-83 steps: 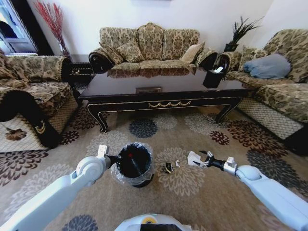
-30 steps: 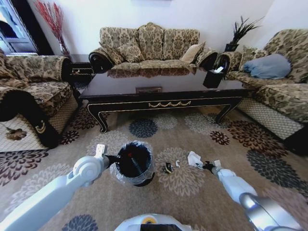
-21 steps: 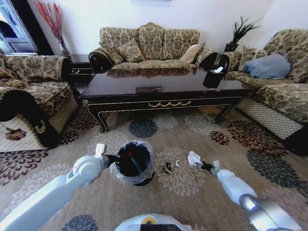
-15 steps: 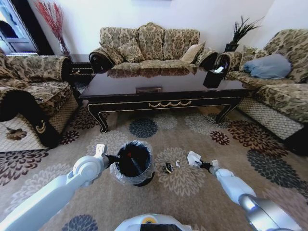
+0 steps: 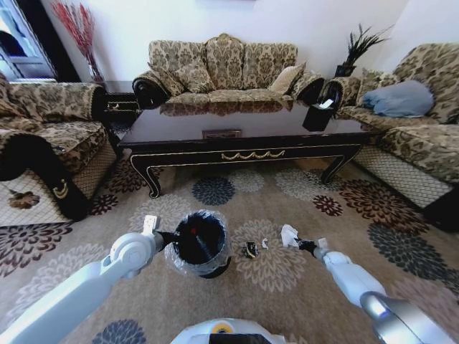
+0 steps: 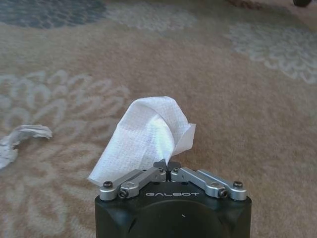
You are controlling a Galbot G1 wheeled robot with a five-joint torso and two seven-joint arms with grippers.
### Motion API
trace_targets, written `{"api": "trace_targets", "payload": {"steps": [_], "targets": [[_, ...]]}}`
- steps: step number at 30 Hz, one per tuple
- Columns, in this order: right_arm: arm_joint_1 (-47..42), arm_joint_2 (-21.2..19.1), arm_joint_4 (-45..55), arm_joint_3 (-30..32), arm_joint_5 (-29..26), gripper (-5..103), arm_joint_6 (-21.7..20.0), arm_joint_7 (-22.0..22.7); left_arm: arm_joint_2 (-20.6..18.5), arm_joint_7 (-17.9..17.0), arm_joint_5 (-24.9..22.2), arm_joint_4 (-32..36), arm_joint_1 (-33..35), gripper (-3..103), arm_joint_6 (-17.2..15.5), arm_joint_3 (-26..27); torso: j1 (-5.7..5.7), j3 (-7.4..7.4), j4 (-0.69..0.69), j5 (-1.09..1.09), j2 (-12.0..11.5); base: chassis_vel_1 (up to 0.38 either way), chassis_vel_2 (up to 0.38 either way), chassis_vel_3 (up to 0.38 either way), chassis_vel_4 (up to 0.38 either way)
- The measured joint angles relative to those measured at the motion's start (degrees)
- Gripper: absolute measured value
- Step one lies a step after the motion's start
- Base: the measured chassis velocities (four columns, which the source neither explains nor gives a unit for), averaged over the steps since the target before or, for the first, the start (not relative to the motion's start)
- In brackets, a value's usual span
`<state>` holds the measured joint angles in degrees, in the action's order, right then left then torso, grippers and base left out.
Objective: Move to the front of the table and pick up the trash from the floor, then place it into the trash bin.
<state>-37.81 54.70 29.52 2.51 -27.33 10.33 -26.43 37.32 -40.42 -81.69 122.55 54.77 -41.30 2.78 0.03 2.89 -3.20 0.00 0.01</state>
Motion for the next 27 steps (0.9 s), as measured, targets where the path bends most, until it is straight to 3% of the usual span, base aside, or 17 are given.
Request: {"api": "trace_targets", "payload": {"steps": [8, 13, 19, 27], "targets": [[-6.9, -4.7, 12.6, 1.1, -4.7, 0, 0.1, -0.6, 0.6, -0.9, 0.1, -1.3, -1.9, 1, -0.3, -2.3, 0.00, 0.00, 0.00, 0.00, 0.0, 0.000, 0.000, 0.000, 0.000], [-11.9, -10.1, 25.9, 1.9, -9.9, 0, -1.2, 0.3, 2.2, -2.4, -1.4, -1.5, -2.5, 1, -0.4, -3.6, 0.00, 0.00, -0.03, -0.02, 0.0, 0.000, 0.000, 0.000, 0.000], [-13.3, -14.9, 34.7, 2.0, -13.4, 0, -1.7, 1.0, 2.7, -3.6, -1.7, -0.6, -1.7, 0, -0.4, -3.6, 0.00, 0.00, 0.02, 0.00, 0.0, 0.000, 0.000, 0.000, 0.000], [-16.7, -23.9, 52.0, 4.4, -20.3, 0, -2.5, 2.6, 4.7, -5.3, -2.7, -0.3, 0.4, 0, -0.4, -1.2, 0.00, 0.00, -0.01, -0.04, 0.0, 0.000, 0.000, 0.000, 0.000]]}}
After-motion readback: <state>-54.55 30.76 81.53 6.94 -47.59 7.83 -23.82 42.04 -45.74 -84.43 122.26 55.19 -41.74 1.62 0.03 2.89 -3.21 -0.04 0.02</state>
